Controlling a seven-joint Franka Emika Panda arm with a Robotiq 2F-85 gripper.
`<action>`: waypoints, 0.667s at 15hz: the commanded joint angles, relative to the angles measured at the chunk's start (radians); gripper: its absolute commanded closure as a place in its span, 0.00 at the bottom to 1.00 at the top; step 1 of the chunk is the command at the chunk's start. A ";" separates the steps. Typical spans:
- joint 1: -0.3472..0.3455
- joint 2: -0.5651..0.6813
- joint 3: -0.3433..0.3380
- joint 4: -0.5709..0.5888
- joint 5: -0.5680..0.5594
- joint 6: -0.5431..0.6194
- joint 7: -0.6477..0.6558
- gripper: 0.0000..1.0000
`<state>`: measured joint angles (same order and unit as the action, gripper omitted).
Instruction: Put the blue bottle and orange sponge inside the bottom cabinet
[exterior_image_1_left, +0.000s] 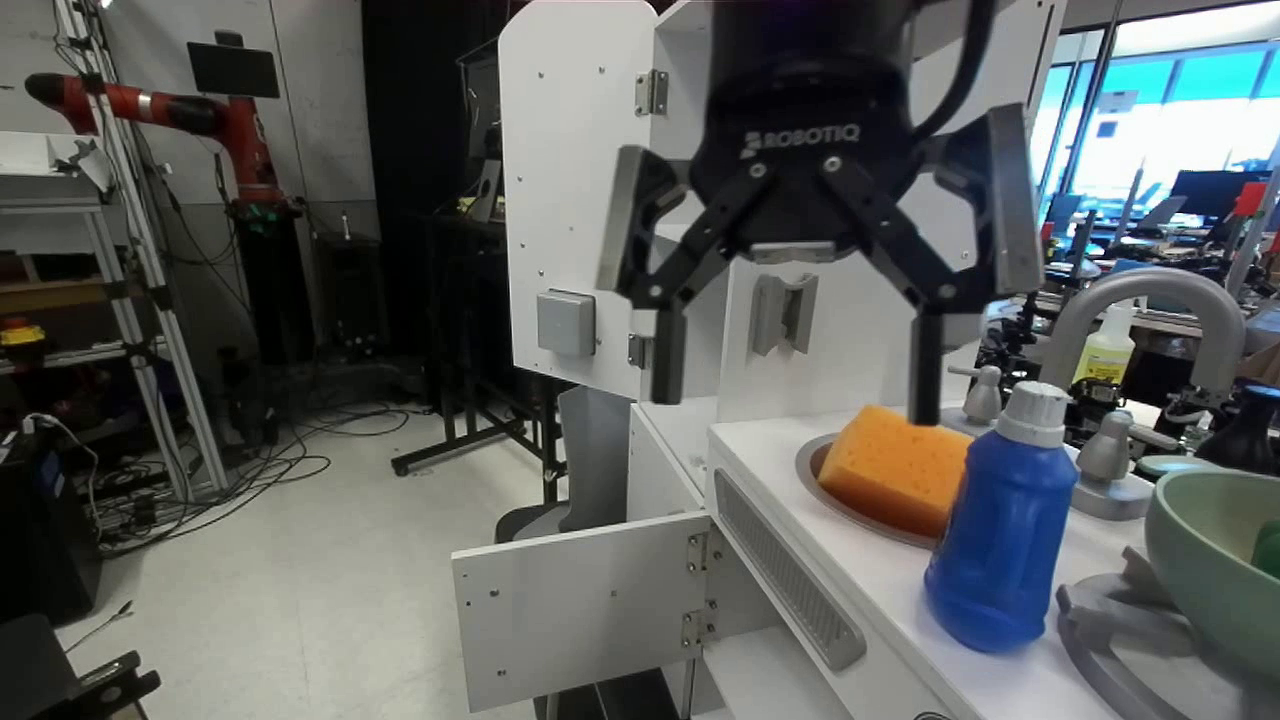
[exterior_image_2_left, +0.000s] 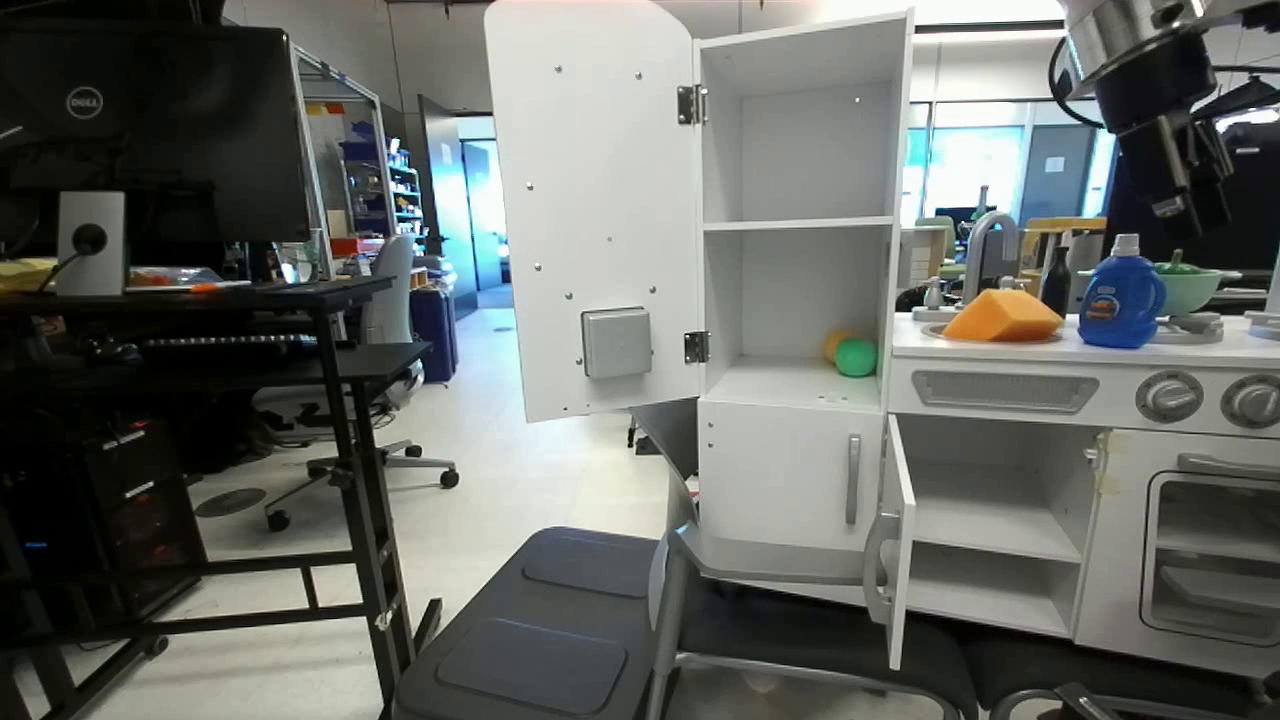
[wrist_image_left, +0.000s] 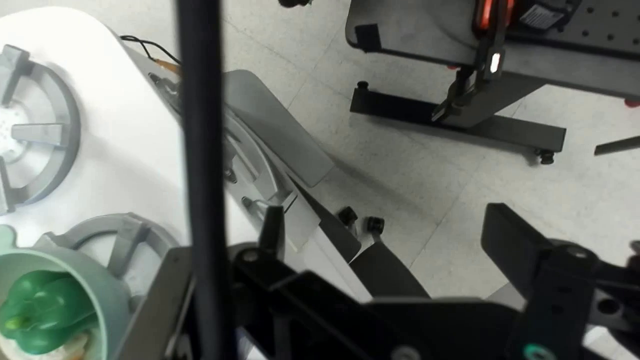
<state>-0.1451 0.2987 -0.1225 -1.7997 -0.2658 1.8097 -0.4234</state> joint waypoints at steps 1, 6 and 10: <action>0.001 -0.174 -0.001 -0.250 -0.039 0.133 0.092 0.00; -0.035 -0.198 -0.041 -0.383 0.024 0.400 0.267 0.00; -0.038 -0.169 -0.059 -0.391 0.038 0.584 0.405 0.00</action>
<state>-0.1786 0.1273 -0.1698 -2.1750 -0.2483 2.2783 -0.1003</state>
